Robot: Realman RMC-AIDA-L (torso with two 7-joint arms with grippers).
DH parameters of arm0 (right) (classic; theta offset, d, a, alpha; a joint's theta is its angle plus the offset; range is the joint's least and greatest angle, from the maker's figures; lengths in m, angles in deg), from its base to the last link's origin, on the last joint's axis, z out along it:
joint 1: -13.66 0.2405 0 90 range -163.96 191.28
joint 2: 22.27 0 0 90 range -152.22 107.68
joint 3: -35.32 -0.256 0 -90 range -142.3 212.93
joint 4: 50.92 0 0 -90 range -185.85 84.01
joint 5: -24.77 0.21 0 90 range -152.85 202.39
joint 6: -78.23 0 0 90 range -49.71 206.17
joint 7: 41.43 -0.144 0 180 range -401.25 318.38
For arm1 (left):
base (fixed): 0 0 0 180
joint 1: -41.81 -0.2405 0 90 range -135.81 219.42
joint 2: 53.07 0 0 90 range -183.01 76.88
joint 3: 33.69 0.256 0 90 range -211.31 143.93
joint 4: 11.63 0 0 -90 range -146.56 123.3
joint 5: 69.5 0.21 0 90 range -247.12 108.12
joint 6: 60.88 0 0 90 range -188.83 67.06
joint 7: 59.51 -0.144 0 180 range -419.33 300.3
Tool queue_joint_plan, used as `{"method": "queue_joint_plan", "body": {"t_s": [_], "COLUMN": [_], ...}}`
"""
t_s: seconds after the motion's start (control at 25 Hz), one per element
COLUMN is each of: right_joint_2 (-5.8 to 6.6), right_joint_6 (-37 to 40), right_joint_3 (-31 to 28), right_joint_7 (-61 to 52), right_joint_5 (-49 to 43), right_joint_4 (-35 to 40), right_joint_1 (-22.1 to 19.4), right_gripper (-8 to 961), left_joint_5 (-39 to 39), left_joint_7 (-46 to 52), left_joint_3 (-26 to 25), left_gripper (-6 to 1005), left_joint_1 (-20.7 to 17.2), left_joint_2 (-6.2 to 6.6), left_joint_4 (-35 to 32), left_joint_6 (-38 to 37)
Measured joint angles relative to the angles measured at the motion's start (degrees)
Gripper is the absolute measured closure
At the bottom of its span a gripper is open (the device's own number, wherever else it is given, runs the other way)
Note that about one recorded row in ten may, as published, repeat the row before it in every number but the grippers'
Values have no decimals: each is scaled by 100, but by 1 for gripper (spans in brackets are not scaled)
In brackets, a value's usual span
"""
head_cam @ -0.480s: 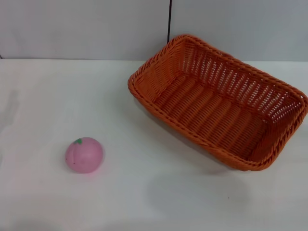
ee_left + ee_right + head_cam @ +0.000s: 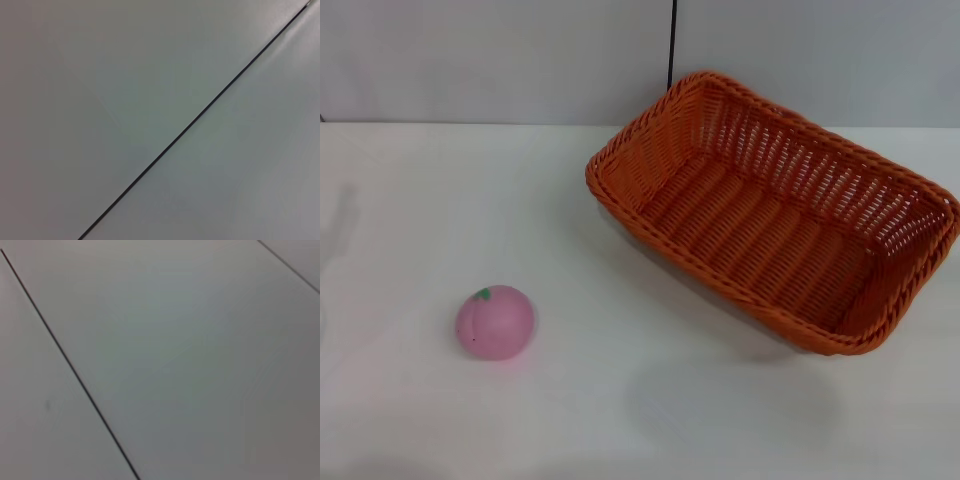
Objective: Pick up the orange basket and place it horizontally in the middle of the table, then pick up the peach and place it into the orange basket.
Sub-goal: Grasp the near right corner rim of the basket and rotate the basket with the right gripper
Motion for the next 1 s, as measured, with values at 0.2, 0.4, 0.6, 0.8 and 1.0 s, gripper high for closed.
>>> {"method": "queue_joint_plan", "body": {"t_s": [0.2,0.4,0.6,0.8,1.0], "right_joint_2": [16,133,612,931,1128], "right_joint_6": [-253,-387,-252,364,827], "right_joint_3": [515,801,860,919,1386], "right_joint_7": [-405,-2040,-4479,-6030,-6708], "right_joint_5": [-105,-1170,-3265,-5338,-6996], "right_joint_4": [459,1809,3549,5188,6044], "right_joint_1": [35,69,466,1118,1850], "right_gripper": [289,286,293,300,307], "left_joint_5": [-3,9,3,-11,-11], "left_joint_7": [2,3,3,5,6], "left_joint_3": [0,0,-2,-12,-12], "left_gripper": [166,167,167,167,167], "left_joint_1": [28,40,42,24,-8], "left_joint_2": [0,0,0,0,0], "left_joint_4": [4,10,13,13,12], "left_joint_6": [-60,-171,-323,-359,-323]}}
